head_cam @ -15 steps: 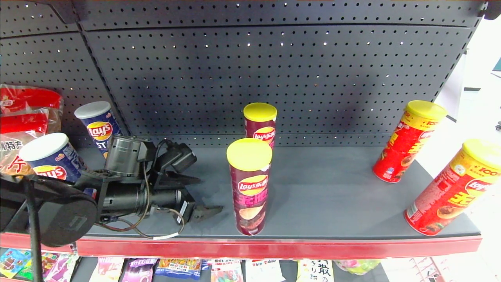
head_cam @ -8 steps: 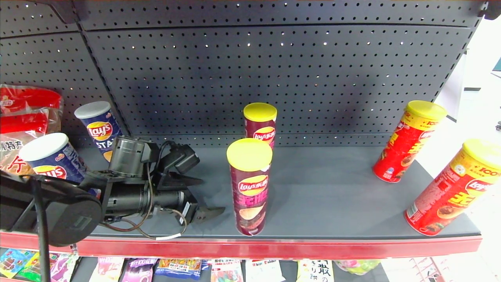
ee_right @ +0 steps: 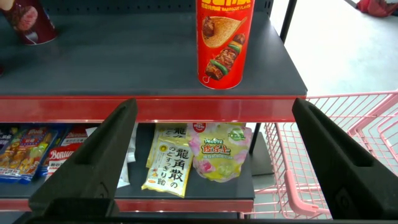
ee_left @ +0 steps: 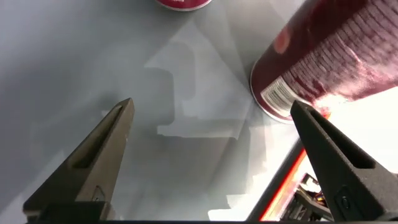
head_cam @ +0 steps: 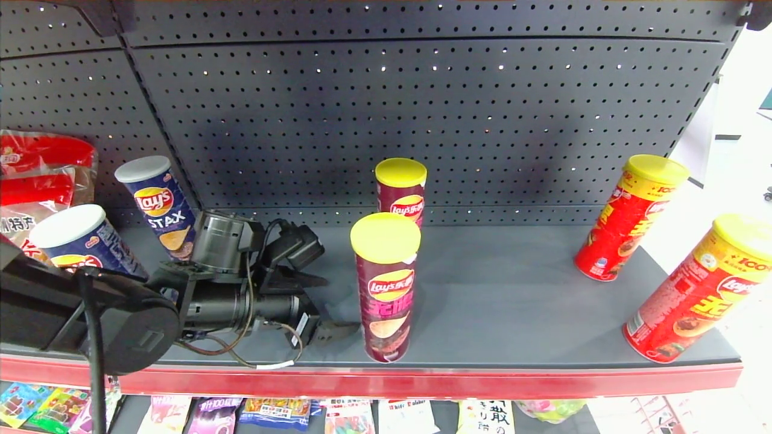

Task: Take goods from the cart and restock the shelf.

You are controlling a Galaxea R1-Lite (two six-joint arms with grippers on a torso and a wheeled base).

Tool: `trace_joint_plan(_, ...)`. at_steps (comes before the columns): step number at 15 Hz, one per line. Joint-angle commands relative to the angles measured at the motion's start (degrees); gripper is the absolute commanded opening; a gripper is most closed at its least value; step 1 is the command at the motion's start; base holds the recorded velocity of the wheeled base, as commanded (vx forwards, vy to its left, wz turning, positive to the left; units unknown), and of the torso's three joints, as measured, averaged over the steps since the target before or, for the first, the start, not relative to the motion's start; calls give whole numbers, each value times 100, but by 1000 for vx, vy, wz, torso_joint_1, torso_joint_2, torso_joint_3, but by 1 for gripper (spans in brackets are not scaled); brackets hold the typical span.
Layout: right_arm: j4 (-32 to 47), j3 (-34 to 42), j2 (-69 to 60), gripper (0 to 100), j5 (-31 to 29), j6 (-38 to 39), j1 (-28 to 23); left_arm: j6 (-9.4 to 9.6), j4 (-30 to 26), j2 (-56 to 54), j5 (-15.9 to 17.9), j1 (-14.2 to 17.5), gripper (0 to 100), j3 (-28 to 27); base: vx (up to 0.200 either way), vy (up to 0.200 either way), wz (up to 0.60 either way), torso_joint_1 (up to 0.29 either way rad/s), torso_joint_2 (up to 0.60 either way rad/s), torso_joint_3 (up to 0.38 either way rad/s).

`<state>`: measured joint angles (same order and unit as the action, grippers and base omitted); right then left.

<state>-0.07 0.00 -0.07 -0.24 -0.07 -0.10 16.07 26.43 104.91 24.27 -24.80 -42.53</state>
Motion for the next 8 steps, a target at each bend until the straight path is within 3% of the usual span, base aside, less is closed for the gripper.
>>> trace_joint_plan(1,-1,0,7,100,-11,-1,1,2,3,161,-1,-43,100,-150,0,0,0,0,0,0)
trace_joint_plan(8,-1,0,7,100,-2,-1,1,2,-6,179,-10,-96,100,-212,0,0,0,0,0,0)
